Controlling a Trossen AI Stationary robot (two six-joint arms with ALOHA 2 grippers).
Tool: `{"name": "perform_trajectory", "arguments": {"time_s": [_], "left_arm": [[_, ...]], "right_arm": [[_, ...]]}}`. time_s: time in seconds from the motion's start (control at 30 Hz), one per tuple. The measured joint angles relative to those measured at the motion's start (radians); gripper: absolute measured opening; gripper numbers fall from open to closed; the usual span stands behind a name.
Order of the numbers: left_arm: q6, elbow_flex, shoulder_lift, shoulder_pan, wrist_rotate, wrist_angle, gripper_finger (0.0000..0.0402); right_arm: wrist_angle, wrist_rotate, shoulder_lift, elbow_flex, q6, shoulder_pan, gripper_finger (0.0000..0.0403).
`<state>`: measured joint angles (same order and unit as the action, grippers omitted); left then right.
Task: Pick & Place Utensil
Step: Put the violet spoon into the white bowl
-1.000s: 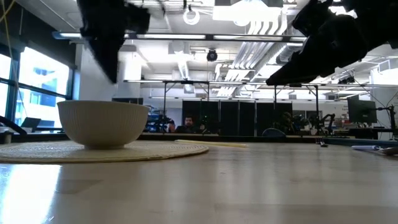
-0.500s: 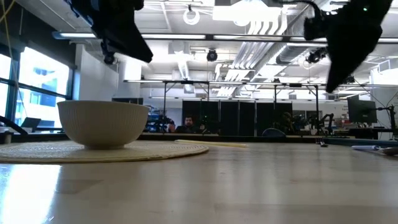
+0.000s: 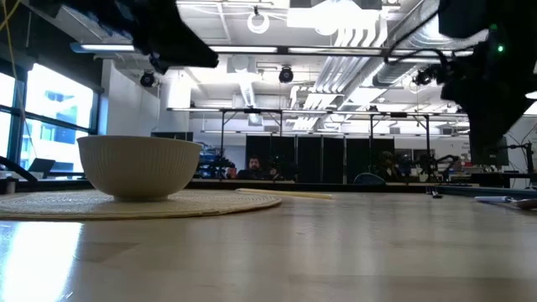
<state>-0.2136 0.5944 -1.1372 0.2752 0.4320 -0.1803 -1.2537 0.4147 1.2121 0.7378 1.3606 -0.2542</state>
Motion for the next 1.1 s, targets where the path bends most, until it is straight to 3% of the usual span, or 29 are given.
{"name": "perform_trajectory", "arguments": {"time_s": [0.1,0.23,0.37,0.57,0.67,0.83,1.1], "left_arm": [[0.000,-0.066,0.033,0.002,-0.005,-0.086,0.0069],[0.001,-0.078,0.102,0.002,-0.010,-0.055,0.0069],[0.044,-0.079,0.217,0.002,0.005,0.035,0.0069],[0.051,-0.080,0.400,0.001,0.152,0.149,0.0069],[0.052,-0.080,0.454,0.000,0.166,0.177,0.0069],[0.052,-0.080,0.491,0.000,0.160,0.184,0.0069],[0.052,-0.080,0.492,0.000,0.159,0.184,0.0069]], "right_arm": [[0.043,-0.006,0.002,-0.063,0.035,0.016,0.0193],[0.068,0.005,0.005,-0.052,0.058,0.068,0.0193],[0.139,-0.116,0.004,-0.059,-0.036,0.152,0.0193],[0.164,-0.250,0.004,-0.090,-0.192,0.323,0.0193],[0.187,-0.349,0.004,-0.119,-0.283,0.409,0.0193],[0.315,-0.522,0.004,-0.197,-0.394,0.541,0.0193],[0.370,-0.529,0.003,-0.271,-0.399,0.642,0.0192]]}}
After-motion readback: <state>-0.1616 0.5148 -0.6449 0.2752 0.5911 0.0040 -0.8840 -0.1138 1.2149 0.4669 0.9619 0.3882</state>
